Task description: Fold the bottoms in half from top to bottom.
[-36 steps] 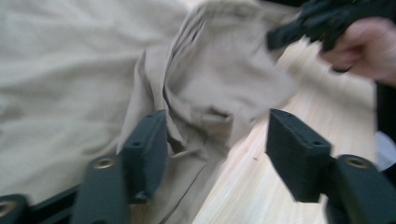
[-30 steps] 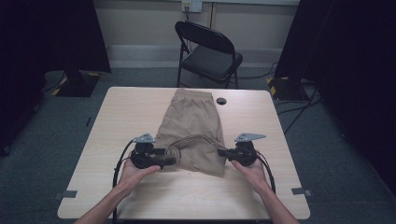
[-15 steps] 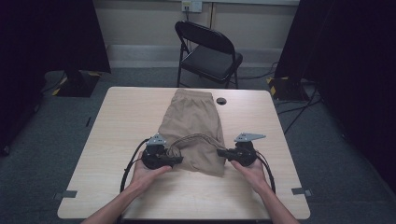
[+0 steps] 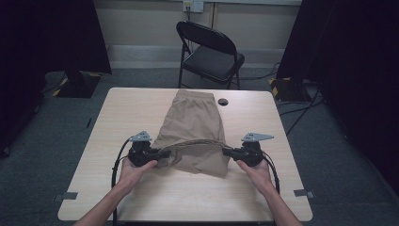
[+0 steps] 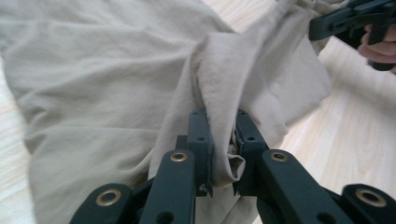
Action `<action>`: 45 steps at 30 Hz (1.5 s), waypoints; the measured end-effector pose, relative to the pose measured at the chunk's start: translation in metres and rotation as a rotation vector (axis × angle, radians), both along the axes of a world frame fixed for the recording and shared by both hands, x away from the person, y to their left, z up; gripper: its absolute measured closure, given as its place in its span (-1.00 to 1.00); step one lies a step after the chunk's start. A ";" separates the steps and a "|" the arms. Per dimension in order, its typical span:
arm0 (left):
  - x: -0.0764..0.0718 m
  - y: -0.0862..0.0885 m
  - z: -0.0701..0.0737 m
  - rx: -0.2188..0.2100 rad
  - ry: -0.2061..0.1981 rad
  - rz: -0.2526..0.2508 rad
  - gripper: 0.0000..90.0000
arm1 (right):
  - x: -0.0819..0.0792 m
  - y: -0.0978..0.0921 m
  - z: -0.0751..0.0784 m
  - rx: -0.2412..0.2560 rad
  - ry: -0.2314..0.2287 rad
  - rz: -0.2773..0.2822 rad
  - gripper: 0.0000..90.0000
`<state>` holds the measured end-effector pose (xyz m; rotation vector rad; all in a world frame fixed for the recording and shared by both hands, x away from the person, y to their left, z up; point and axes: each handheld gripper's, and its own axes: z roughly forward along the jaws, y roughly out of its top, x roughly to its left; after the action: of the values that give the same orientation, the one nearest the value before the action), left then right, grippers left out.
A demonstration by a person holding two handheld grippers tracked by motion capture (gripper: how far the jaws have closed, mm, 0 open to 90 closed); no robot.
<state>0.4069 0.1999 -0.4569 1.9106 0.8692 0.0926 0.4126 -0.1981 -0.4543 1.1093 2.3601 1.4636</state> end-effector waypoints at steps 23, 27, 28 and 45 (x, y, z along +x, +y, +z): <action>-0.024 0.014 0.053 -0.105 -0.112 -0.125 0.87 | -0.030 -0.006 0.060 0.102 -0.175 0.058 0.95; -0.028 0.016 0.059 -0.112 -0.127 -0.131 0.87 | -0.034 -0.008 0.067 0.113 -0.195 0.063 0.95; -0.029 0.016 0.060 -0.115 -0.130 -0.134 0.87 | -0.034 -0.009 0.068 0.114 -0.201 0.064 0.95; -0.040 0.015 0.090 -0.156 -0.183 -0.148 0.87 | -0.048 -0.009 0.096 0.130 -0.274 0.076 0.95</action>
<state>0.3664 0.2150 -0.3673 1.7825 0.5937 0.1057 0.3641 -0.2069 -0.3584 0.7920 2.1659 1.6939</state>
